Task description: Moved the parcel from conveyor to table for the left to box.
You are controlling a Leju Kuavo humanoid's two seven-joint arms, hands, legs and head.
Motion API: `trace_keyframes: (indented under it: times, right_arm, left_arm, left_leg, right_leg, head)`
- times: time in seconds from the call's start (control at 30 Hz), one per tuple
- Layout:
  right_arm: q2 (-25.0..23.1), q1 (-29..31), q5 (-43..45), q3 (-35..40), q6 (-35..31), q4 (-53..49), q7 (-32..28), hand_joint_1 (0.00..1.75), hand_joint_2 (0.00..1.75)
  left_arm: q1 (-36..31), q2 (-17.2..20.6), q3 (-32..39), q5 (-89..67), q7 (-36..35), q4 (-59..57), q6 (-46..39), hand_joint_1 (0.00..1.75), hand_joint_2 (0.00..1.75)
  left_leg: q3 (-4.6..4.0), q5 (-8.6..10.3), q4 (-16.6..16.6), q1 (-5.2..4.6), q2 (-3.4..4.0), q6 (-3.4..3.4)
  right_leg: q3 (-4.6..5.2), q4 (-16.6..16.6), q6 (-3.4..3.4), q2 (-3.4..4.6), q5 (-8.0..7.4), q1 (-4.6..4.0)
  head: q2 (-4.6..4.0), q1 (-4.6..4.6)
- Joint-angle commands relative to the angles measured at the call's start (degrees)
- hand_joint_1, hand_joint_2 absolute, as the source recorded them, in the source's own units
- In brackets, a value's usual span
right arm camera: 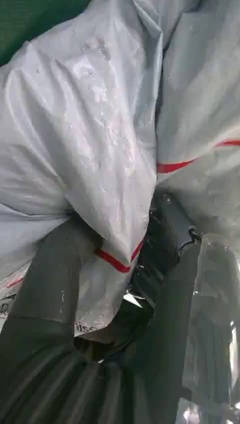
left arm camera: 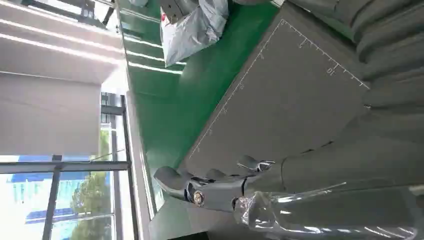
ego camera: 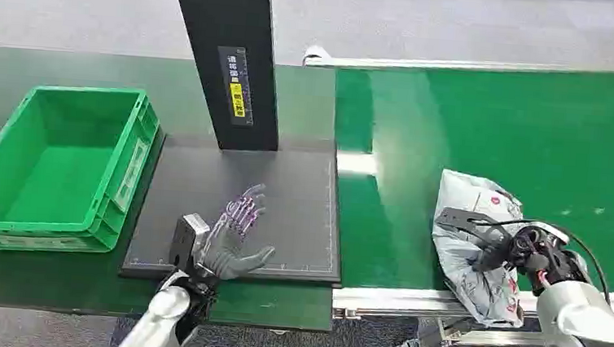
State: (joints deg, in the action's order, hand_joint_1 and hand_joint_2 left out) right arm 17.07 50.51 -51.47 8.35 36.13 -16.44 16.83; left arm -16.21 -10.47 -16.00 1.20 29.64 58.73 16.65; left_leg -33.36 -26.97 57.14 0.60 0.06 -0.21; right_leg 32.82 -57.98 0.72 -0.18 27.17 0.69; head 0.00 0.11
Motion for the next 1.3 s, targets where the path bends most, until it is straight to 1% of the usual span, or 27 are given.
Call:
trace_keyframes:
  times: [0.03, 0.3, 0.37, 0.43, 0.47, 0.5, 0.53, 0.57, 0.63, 0.67, 0.7, 0.73, 0.8, 0.83, 0.87, 0.9, 0.93, 0.97, 1.0, 1.07, 1.1, 1.13, 1.2, 1.23, 1.3]
  right_arm:
    - [-1.2, 0.6, 0.1, -1.1, 0.6, 3.3, 0.1, 1.75, 1.75]
    - [-1.3, 0.3, -0.1, -0.8, 1.0, 3.2, -0.5, 1.75, 1.75]
    - [-1.5, 0.1, 0.2, -1.2, -0.8, 2.6, -1.7, 1.75, 1.75]
    - [-1.8, 0.7, 0.3, -1.1, -5.2, 2.0, -4.9, 1.75, 1.75]
    - [-2.2, 1.2, 0.5, -1.4, -9.9, 1.4, -7.5, 1.75, 1.75]
    - [-2.5, 1.9, 0.8, -1.7, -12.7, 1.2, -9.0, 1.75, 1.75]
    - [-3.4, 2.9, 1.6, -2.6, -18.0, 0.5, -11.9, 1.75, 1.75]
    - [-4.2, 3.6, 2.5, -3.4, -23.0, -0.7, -15.7, 1.75, 1.75]
    - [-5.8, 5.0, 4.4, -4.4, -28.7, -2.5, -21.8, 1.75, 1.75]
    - [-6.5, 4.9, 6.5, -5.1, -31.2, -4.2, -26.5, 1.75, 1.75]
    - [-7.2, 4.3, 8.2, -5.5, -35.2, -6.5, -31.3, 1.75, 1.75]
    - [-7.8, 4.0, 8.4, -4.7, -37.0, -7.5, -33.2, 1.75, 1.75]
    - [-8.5, 1.0, 8.8, -2.2, -42.6, -13.9, -40.7, 1.75, 1.75]
    - [-8.4, 0.2, 7.9, -1.0, -44.5, -15.3, -41.5, 1.75, 1.75]
    - [-8.0, -1.2, 6.0, 1.3, -47.9, -18.3, -43.2, 1.75, 1.75]
    - [-7.9, -1.7, 5.9, 1.9, -48.3, -19.4, -43.9, 1.75, 1.75]
    - [-7.2, -3.7, 4.1, 3.9, -51.8, -22.8, -45.5, 1.75, 1.75]
    - [-7.0, -4.7, 3.3, 5.0, -53.6, -24.5, -46.3, 1.75, 1.75]
    - [-7.0, -5.4, 2.9, 5.6, -54.6, -25.6, -46.8, 1.75, 1.75]
    - [-7.4, -8.4, 3.8, 7.5, -56.8, -31.2, -50.4, 1.75, 1.75]
    - [-7.4, -9.5, 3.5, 8.7, -57.8, -33.6, -50.8, 1.75, 1.75]
    - [-7.5, -11.3, 3.6, 10.6, -59.1, -37.6, -52.2, 1.75, 1.75]
    - [-7.9, -13.1, 1.6, 14.4, -60.5, -42.1, -52.8, 1.75, 1.75]
    - [-8.0, -13.6, -1.1, 17.6, -61.2, -43.9, -52.7, 1.75, 1.75]
    - [-8.7, -13.2, -3.6, 23.8, -61.0, -44.7, -53.3, 1.75, 1.75]
  left_arm:
    - [-1.7, 1.2, -1.8, -0.1, 0.0, -3.4, -0.2, 0.0, 1.75]
    - [-1.6, 1.3, -2.0, -0.3, 0.2, -3.4, -0.6, 0.0, 1.75]
    - [-1.1, 1.6, -1.8, -0.3, 0.4, -2.9, -0.7, 0.0, 1.75]
    - [0.5, 2.5, -1.5, -0.1, 0.8, -1.1, -0.7, 0.0, 1.75]
    - [2.0, 3.1, -1.2, -0.1, 1.0, 1.0, -0.9, 0.0, 1.75]
    - [3.3, 3.7, -0.9, 0.0, 1.1, 2.7, -0.9, 0.0, 1.75]
    - [4.6, 4.3, -0.3, 0.1, 1.1, 4.8, -1.0, 0.0, 1.75]
    - [5.7, 4.7, 0.4, 0.3, 1.2, 6.7, -1.1, 0.0, 1.75]
    - [6.7, 5.0, 1.6, 1.4, 1.0, 8.5, 0.0, 0.0, 1.75]
    - [6.8, 4.9, 2.1, 1.4, 1.1, 8.7, -0.4, 0.0, 1.75]
    - [6.9, 4.8, 2.4, 1.2, 1.3, 8.7, -0.8, 0.0, 1.75]
    - [6.9, 4.8, 2.4, 1.1, 1.5, 8.7, -1.0, 0.0, 1.75]
    - [6.4, 4.6, 2.3, 0.5, 2.6, 8.5, -1.8, 0.0, 1.75]
    - [6.2, 4.5, 2.3, 0.4, 2.8, 8.3, -1.9, 0.0, 1.75]
    - [5.6, 4.3, 2.3, 0.3, 2.9, 8.0, -2.0, 0.0, 1.75]
    - [5.4, 4.1, 2.4, 0.4, 3.4, 8.0, -2.1, 0.0, 1.75]
    - [4.7, 3.7, 2.7, 0.7, 3.6, 7.4, -2.4, 0.0, 1.75]
    - [4.4, 3.6, 2.8, 0.7, 3.5, 7.1, -2.6, 0.0, 1.75]
    - [4.3, 3.6, 2.8, 0.7, 3.5, 7.0, -2.7, 0.0, 1.75]
    - [4.2, 3.5, 2.8, 0.5, 3.7, 7.2, -3.1, 0.0, 1.75]
    - [4.3, 3.5, 3.0, 0.4, 3.7, 7.4, -3.1, 0.0, 1.75]
    - [4.2, 3.4, 3.1, 0.4, 3.7, 7.3, -3.2, 0.0, 1.75]
    - [3.6, 3.3, 3.1, 0.4, 3.7, 6.9, -3.1, 0.0, 1.75]
    - [3.0, 3.2, 2.8, 0.4, 3.7, 6.3, -3.0, 0.0, 1.75]
    - [2.4, 2.9, 2.5, 0.5, 3.8, 5.6, -2.9, 0.0, 1.75]
  left_leg:
    - [0.11, 0.02, -0.1, -0.01, -0.01, 0.0]
    - [0.05, 0.01, 0.0, 0.01, -0.02, 0.0]
    - [0.08, 0.0, -0.1, 0.0, -0.01, 0.0]
    - [0.12, 0.01, -0.1, -0.01, 0.03, 0.01]
    - [0.11, 0.0, -0.1, -0.03, 0.1, 0.0]
    - [0.16, 0.01, -0.1, -0.03, 0.13, 0.0]
    - [0.12, -0.02, -0.1, -0.03, 0.22, 0.0]
    - [0.06, -0.04, -0.1, -0.06, 0.32, 0.0]
    - [0.03, -0.05, -0.1, -0.08, 0.48, -0.01]
    - [-0.02, -0.04, 0.0, -0.08, 0.4, -0.01]
    - [0.01, -0.06, 0.0, -0.08, 0.55, -0.03]
    - [0.0, -0.04, -0.1, -0.06, 0.4, -0.02]
    - [0.06, -0.04, -0.1, -0.03, 0.41, -0.02]
    - [0.04, -0.03, -0.1, -0.02, 0.32, -0.02]
    - [0.07, -0.02, -0.1, 0.0, 0.35, -0.02]
    - [0.04, 0.0, -0.1, 0.02, 0.24, -0.02]
    - [0.12, 0.0, -0.1, 0.03, 0.24, -0.02]
    - [0.05, 0.02, -0.1, 0.04, 0.09, -0.01]
    - [0.1, 0.03, -0.1, 0.03, 0.1, 0.0]
    - [0.05, 0.01, -0.1, 0.04, 0.12, 0.0]
    - [0.12, 0.01, -0.1, 0.02, 0.18, 0.0]
    - [0.04, 0.01, -0.1, 0.04, 0.16, -0.02]
    - [0.05, 0.01, -0.1, 0.02, 0.15, -0.03]
    - [0.0, 0.0, -0.1, 0.02, 0.14, -0.04]
    - [0.04, -0.01, -0.1, 0.03, 0.17, -0.04]
  right_leg:
    - [-0.11, 0.1, -0.04, 0.0, -0.02, 0.0]
    - [-0.07, 0.0, -0.03, -0.02, -0.01, -0.01]
    - [-0.09, 0.1, -0.03, 0.0, -0.01, 0.0]
    - [-0.11, 0.1, -0.04, 0.04, -0.03, 0.0]
    - [-0.08, 0.1, -0.04, 0.1, -0.02, 0.02]
    - [-0.11, 0.1, -0.05, 0.14, -0.05, 0.02]
    - [-0.04, 0.1, -0.04, 0.24, -0.04, 0.03]
    - [0.04, 0.0, -0.04, 0.32, -0.04, 0.05]
    - [0.12, 0.0, -0.05, 0.46, -0.07, 0.07]
    - [0.14, -0.1, -0.04, 0.38, -0.05, 0.07]
    - [0.17, -0.1, -0.08, 0.54, -0.07, 0.06]
    - [0.13, -0.1, -0.06, 0.4, -0.05, 0.05]
    - [0.09, 0.0, -0.07, 0.42, -0.06, 0.01]
    - [0.07, 0.0, -0.06, 0.32, -0.04, 0.0]
    - [0.05, 0.0, -0.07, 0.35, -0.06, -0.02]
    - [0.02, 0.0, -0.05, 0.23, -0.04, -0.05]
    - [-0.05, 0.1, -0.06, 0.24, -0.04, -0.06]
    - [-0.05, 0.1, -0.05, 0.09, -0.02, -0.07]
    - [-0.1, 0.1, -0.05, 0.09, -0.03, -0.06]
    - [-0.04, 0.1, -0.05, 0.11, -0.02, -0.06]
    - [-0.09, 0.1, -0.06, 0.17, -0.04, -0.05]
    - [-0.01, 0.0, -0.06, 0.15, -0.03, -0.06]
    - [-0.01, 0.0, -0.07, 0.15, -0.03, -0.04]
    - [0.04, 0.0, -0.07, 0.15, -0.01, -0.04]
    - [0.02, 0.0, -0.08, 0.18, -0.01, -0.05]
  head:
    - [-0.02, 0.0]
    - [-0.02, 0.0]
    - [-0.02, 0.0]
    - [0.0, 0.02]
    - [-0.02, 0.0]
    - [0.0, 0.02]
    - [0.0, 0.0]
    - [-0.02, 0.0]
    - [0.0, 0.0]
    - [-0.02, 0.0]
    - [-0.02, 0.02]
    - [0.0, 0.0]
    - [-0.02, 0.0]
    - [-0.02, 0.0]
    - [-0.02, 0.02]
    - [-0.02, -0.02]
    - [-0.02, 0.0]
    - [-0.02, 0.02]
    - [-0.02, 0.0]
    - [-0.02, 0.02]
    - [-0.02, 0.0]
    - [-0.02, 0.0]
    - [-0.02, 0.0]
    - [0.0, 0.02]
    - [-0.02, 0.0]
